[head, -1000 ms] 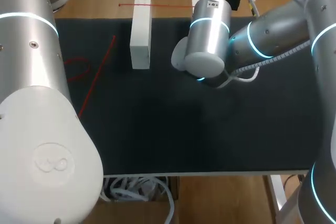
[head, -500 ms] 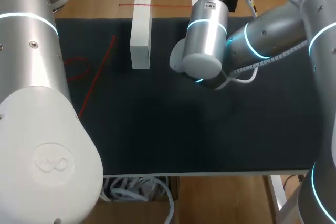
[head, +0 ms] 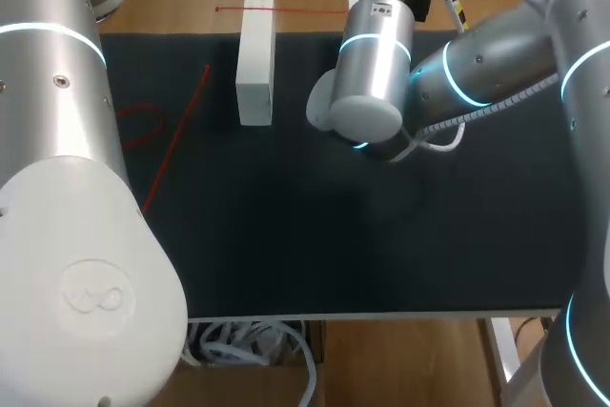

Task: Grab the tape and strap the tape.

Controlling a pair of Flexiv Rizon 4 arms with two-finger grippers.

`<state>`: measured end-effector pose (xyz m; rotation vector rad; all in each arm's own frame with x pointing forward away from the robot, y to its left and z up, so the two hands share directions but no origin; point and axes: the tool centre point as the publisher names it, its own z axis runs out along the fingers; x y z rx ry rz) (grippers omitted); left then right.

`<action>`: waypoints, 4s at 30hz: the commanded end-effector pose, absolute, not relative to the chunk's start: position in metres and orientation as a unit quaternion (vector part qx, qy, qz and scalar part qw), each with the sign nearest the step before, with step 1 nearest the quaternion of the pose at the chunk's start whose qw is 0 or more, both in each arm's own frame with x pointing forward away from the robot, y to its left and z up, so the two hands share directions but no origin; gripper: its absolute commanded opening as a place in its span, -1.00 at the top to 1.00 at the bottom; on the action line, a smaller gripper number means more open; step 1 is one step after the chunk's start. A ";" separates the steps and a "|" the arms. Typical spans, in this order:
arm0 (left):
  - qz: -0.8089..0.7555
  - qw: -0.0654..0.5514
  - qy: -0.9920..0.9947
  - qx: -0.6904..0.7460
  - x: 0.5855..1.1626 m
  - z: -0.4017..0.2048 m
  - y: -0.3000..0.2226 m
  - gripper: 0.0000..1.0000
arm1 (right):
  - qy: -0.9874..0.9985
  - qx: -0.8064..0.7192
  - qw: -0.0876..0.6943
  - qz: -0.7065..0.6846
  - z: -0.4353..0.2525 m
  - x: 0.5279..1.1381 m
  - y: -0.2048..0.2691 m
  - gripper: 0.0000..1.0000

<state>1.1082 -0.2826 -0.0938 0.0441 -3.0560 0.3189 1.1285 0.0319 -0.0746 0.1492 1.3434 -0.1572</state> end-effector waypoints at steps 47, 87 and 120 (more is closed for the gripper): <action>0.099 0.039 -0.994 0.014 1.112 -0.091 -0.285 1.00 | 0.625 0.055 0.778 -0.037 -0.069 1.122 0.027 1.00; 0.099 0.039 -0.994 0.014 1.112 -0.091 -0.285 1.00 | 0.626 0.042 0.777 -0.055 -0.072 1.129 0.042 1.00; 0.099 0.039 -0.994 0.014 1.112 -0.091 -0.285 1.00 | 0.623 0.044 0.778 -0.075 -0.065 1.126 0.042 1.00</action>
